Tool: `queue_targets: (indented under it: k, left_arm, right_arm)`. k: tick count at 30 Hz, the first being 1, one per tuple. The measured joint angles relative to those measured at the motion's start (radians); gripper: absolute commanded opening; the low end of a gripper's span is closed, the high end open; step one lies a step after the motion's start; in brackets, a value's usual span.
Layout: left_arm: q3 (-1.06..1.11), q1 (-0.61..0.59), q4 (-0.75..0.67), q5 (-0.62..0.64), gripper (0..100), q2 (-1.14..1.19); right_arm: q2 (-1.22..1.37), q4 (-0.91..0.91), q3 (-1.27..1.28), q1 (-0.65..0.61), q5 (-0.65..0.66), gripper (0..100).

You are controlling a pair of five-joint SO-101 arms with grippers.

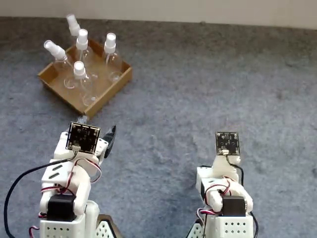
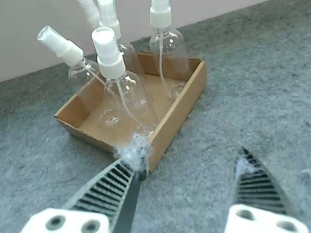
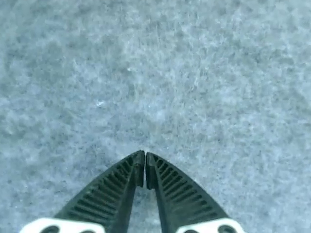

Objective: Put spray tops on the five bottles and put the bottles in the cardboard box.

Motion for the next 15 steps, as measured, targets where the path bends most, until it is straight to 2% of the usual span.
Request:
queue_targets:
  k: [15]
  left_arm:
    - [0.003,0.000,0.084,0.000,24,0.000]
  right_arm:
    - [0.000,0.000,0.000,0.000,0.000,1.2]
